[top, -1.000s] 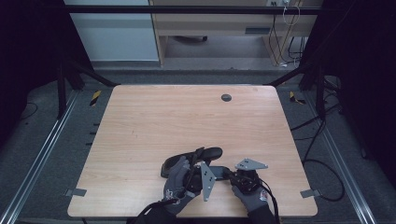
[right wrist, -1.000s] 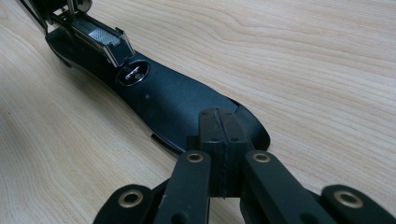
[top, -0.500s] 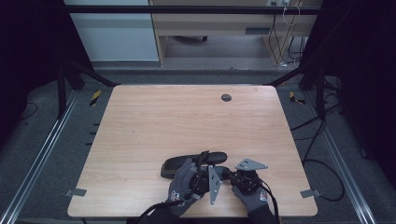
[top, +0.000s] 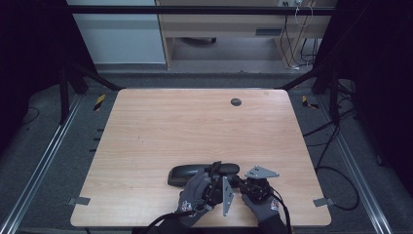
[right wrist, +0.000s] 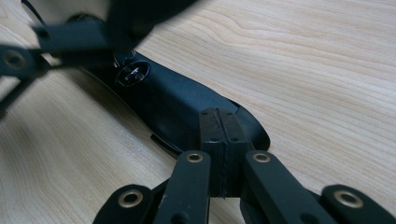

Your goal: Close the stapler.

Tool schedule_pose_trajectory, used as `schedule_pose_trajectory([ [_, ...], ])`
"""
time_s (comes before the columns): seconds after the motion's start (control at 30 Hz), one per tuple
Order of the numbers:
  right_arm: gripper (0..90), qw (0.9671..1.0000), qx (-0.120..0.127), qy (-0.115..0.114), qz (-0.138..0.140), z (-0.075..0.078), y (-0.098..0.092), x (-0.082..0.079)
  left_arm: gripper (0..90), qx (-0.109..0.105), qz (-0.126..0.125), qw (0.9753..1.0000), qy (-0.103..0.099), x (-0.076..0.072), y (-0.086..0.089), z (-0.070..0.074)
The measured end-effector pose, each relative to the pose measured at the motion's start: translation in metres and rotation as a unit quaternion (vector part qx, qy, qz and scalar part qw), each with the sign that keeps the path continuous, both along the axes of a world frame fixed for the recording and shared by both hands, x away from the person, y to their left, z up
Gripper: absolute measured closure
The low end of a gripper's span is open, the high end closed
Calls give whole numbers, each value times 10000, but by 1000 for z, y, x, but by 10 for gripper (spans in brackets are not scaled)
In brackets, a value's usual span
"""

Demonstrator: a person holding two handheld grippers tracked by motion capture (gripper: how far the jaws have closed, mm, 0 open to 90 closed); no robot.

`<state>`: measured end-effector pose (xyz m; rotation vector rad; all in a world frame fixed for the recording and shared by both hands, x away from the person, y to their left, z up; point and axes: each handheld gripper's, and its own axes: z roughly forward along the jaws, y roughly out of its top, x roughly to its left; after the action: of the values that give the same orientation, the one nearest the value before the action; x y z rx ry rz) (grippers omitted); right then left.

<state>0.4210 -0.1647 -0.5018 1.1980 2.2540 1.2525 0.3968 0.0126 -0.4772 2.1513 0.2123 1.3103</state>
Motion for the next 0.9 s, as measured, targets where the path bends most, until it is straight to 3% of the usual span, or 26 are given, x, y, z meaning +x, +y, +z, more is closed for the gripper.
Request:
schedule_pose_trajectory([
  [0.23, 885, 9999, -55, 12, -85, 0, -3, -2, 479, -112, -63, 9999, 111, 1, 2, 1],
  [0.63, 793, 9989, -56, -111, -443, 2, -20, 0, 335, -494, -423, 9971, 401, -2, 2, 5],
  [0.73, 757, 9985, -61, -134, -533, 2, -24, 1, 319, -624, -531, 9955, 466, -4, 1, 9],
  [0.9, 702, 9975, -78, -175, -675, 1, -31, 3, 306, -982, -654, 9901, 765, -5, 2, 17],
])
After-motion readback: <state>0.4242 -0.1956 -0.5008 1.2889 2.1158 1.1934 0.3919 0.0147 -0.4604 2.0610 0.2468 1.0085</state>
